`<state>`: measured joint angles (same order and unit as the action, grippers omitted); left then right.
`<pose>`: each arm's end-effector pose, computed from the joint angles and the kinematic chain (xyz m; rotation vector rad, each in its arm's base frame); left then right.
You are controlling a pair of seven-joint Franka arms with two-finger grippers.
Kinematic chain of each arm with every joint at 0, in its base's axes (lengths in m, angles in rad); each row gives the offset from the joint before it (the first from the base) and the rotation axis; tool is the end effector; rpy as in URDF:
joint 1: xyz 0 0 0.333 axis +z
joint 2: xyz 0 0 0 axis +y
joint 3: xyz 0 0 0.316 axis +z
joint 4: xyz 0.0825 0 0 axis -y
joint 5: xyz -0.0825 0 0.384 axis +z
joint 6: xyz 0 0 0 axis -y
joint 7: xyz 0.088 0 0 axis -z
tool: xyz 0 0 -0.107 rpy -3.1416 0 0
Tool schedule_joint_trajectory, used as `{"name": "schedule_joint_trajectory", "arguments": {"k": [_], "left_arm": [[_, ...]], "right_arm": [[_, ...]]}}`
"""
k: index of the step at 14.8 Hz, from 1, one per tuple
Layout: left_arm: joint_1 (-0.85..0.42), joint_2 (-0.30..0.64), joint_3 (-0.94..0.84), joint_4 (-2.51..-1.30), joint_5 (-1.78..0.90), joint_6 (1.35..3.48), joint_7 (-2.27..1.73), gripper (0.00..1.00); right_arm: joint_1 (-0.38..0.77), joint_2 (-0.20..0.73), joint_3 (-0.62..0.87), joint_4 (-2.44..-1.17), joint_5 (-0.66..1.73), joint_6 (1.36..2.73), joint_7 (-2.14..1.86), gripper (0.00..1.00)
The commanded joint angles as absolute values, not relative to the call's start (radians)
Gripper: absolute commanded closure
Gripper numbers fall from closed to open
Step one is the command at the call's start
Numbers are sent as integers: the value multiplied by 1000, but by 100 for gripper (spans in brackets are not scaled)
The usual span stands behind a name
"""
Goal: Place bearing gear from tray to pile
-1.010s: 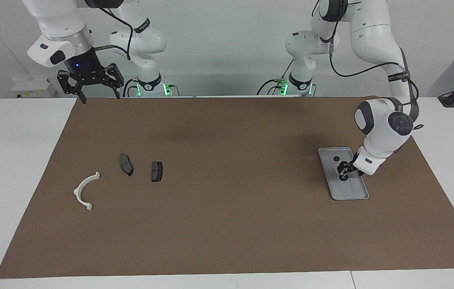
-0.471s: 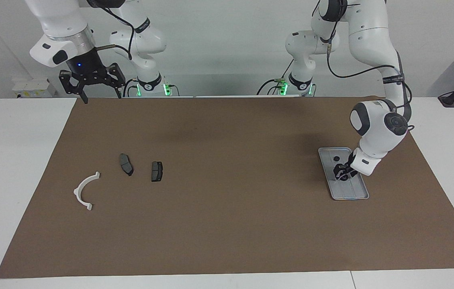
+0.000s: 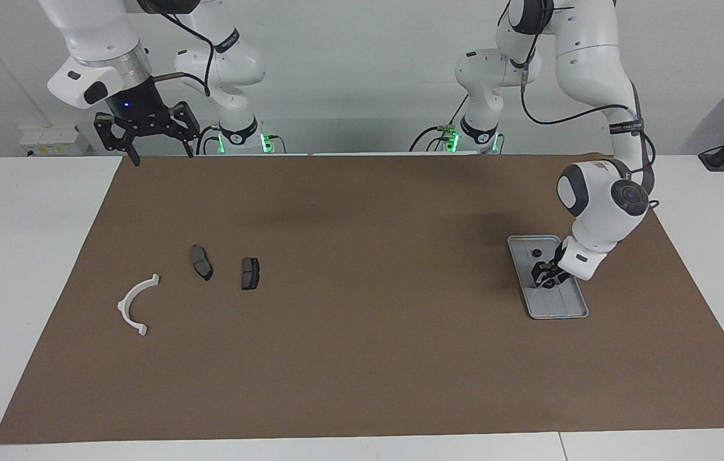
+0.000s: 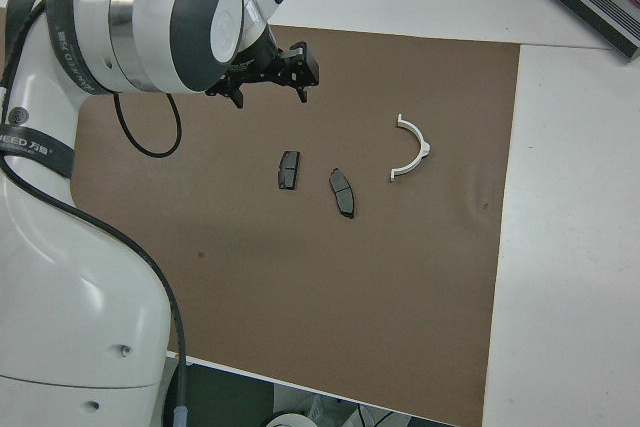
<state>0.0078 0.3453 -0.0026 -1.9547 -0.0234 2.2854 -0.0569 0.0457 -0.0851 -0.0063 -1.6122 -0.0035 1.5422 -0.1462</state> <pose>0.6123 0.0027 0.2998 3.1211 0.1213 -0.0235 0.5246 0.0201 0.6484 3.1242 0.2906 0.0234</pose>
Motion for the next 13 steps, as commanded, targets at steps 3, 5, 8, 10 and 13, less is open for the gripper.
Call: {"name": "schedule_joint_trajectory", "arguments": {"k": [3, 5, 8, 10, 13], "left_arm": [[11, 318, -5, -2006, -35, 2322, -64, 69], [8, 322, -6, -1976, -41, 2295, -67, 79], [-61, 334, -8, -1827, -75, 2130, -206, 79], [-159, 336, -8, -1748, -75, 2047, -410, 79], [-372, 347, -3, -1724, -66, 2060, -732, 79]], "right_arm": [[32, -129, -5, -1672, 20, 1549, -166, 0], [32, -132, -5, -1672, 20, 1554, -169, 0], [32, -130, -5, -1671, 20, 1555, -170, 0], [34, -132, -5, -1671, 20, 1552, -167, 0], [35, -130, -5, -1671, 20, 1555, -167, 0]]}}
